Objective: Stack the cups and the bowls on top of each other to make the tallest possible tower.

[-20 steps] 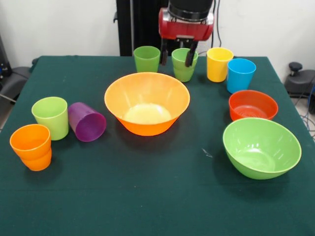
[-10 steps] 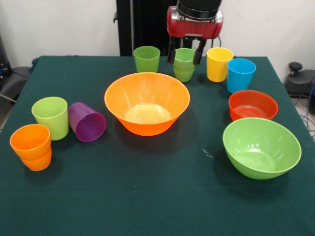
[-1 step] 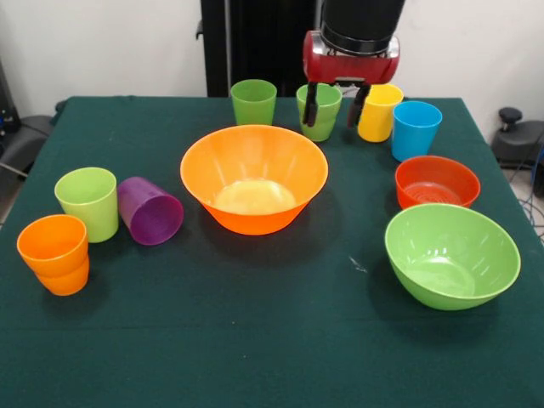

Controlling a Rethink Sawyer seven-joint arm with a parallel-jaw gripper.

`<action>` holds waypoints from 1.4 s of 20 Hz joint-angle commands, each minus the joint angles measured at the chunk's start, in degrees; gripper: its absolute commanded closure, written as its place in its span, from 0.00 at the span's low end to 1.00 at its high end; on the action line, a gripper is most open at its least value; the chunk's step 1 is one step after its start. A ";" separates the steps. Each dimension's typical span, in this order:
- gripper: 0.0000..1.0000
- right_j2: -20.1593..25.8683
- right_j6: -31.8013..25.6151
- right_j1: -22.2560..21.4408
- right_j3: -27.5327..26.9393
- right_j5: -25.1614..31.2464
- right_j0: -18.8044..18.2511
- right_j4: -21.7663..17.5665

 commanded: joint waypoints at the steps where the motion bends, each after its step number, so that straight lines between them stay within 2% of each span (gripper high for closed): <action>1: 0.00 5.40 -0.85 1.55 0.25 3.26 -0.51 1.40; 6: 0.00 10.42 -6.51 -0.65 2.82 6.78 -3.28 4.40; 9: 0.00 12.89 -9.46 -1.67 3.93 7.11 -4.69 4.52; 13: 0.00 14.79 -13.32 -1.35 3.78 9.89 -4.78 1.32; 16: 0.00 17.02 -13.69 -1.44 4.40 9.74 -5.49 1.44; 20: 0.00 20.93 -17.51 -1.92 6.08 11.05 -8.30 1.13; 28: 0.00 23.24 -16.97 0.93 4.74 14.51 -8.30 -3.78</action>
